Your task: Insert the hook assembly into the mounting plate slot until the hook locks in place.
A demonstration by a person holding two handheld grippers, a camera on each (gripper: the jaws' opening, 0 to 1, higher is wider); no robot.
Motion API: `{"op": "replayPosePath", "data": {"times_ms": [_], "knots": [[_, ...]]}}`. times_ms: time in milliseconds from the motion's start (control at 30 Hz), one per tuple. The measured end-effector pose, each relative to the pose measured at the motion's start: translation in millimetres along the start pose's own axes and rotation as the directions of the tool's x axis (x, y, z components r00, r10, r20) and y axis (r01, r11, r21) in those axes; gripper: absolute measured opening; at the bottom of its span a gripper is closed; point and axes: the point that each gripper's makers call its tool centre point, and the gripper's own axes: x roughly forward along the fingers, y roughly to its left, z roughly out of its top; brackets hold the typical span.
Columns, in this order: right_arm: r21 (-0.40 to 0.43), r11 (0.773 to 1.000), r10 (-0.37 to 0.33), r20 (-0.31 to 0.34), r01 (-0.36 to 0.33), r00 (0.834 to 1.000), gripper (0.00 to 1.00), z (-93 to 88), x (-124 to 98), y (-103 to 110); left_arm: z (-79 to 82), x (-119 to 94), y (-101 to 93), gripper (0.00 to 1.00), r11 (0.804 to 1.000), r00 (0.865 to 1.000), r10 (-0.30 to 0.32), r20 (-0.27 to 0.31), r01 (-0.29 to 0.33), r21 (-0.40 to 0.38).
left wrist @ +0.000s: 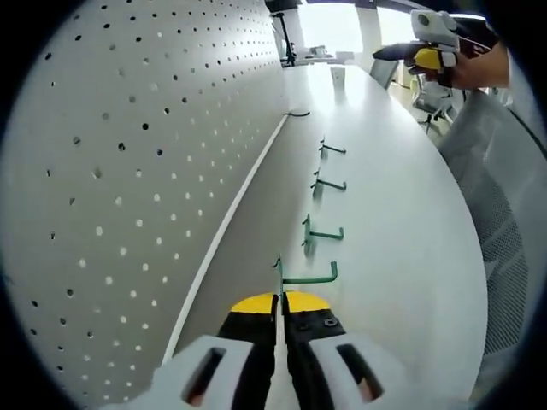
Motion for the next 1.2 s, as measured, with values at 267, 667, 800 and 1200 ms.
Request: {"op": "replayPosePath", "data": {"times_ms": [267, 667, 800, 1200], "knots": [[-0.004, 1.000, -0.002, 0.022, 0.002, 1.000, 0.42, 8.2, -2, -1, 8.1, -4, 0.1, 0.02, 0.999, 0.999, 0.027, 0.039, -0.026, -0.045], [0.003, 1.000, -0.012, 0.052, 0.012, 0.999, 0.42, 19.3, -5, -3, 30.7, -19, 1.9, 0.02, 0.988, 0.985, 0.078, 0.154, -0.056, -0.146], [0.006, 1.000, -0.012, 0.060, 0.012, 0.998, 0.42, 23.8, -5, -2, 39.5, -24, 0.2, 0.02, 0.985, 0.979, 0.091, 0.185, -0.062, -0.158], [0.003, 1.000, -0.015, 0.074, 0.015, 0.997, 0.42, 33.2, -8, -2, 67.1, -32, -6.3, 0.02, 0.978, 0.954, 0.127, 0.272, -0.075, -0.193]]}}
